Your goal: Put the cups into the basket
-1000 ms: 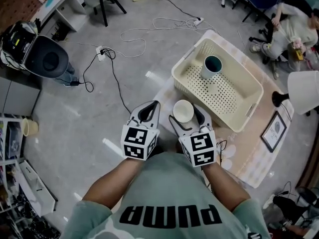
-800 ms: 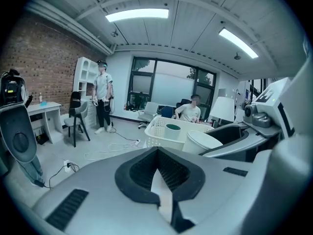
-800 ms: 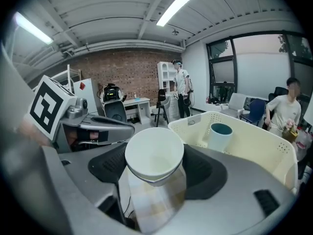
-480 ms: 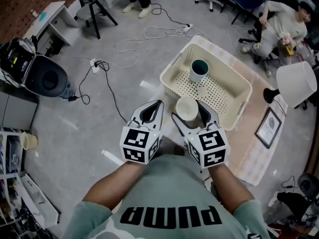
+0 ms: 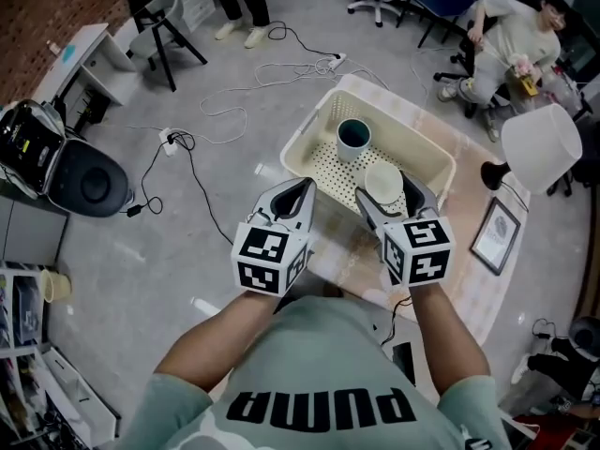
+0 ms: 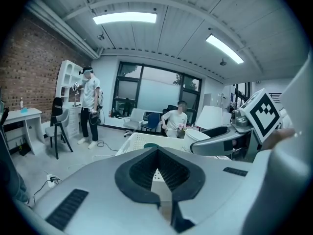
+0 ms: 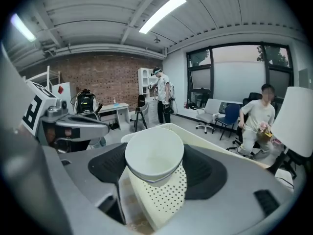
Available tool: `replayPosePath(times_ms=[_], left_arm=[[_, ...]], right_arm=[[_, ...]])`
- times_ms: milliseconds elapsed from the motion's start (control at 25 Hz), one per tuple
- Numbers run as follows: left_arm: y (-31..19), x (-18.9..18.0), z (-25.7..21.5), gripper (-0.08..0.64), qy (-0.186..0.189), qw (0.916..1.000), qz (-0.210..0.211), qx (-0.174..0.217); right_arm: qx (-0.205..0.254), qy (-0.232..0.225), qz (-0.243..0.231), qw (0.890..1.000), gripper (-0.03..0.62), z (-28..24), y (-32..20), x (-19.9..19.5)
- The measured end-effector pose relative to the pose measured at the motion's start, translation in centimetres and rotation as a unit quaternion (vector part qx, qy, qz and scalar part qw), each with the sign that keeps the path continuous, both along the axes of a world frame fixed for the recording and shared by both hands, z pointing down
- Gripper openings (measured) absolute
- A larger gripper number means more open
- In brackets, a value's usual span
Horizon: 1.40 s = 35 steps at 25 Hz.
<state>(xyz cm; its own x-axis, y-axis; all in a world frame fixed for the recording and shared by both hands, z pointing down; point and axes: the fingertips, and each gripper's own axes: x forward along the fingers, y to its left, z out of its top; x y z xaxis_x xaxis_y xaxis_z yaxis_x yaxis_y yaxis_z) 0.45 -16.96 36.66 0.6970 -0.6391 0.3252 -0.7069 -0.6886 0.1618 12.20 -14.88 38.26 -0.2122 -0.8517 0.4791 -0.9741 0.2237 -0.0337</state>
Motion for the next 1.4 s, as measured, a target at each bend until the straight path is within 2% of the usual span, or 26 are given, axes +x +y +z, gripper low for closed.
replayPosePath(times_ms=[320,640,1080,1400], left_arm=[[-1.6,2.9,-0.2,0.002,-0.011,0.9997,0.020,-0.001],[-3.3,5.4,1.5,0.002,-0.027,0.9989,0.033,-0.020],[-5.7,6.5,2.6,0.002,-0.036,0.9975,0.040,-0.045],[-6.9,6.8,3.4,0.002,-0.035,0.9969,0.038,-0.060]], right_arm=[[-0.020,0.017,0.036,0.999,0.353,2.3,-2.3,3.8],[-0.039,0.019,0.051,0.998,0.353,5.5,-4.4,5.7],[-0.064,0.014,0.082,0.994,0.353,8.7,-7.8,8.1],[-0.090,0.022,0.084,0.992,0.354,11.2,-8.9,8.9]])
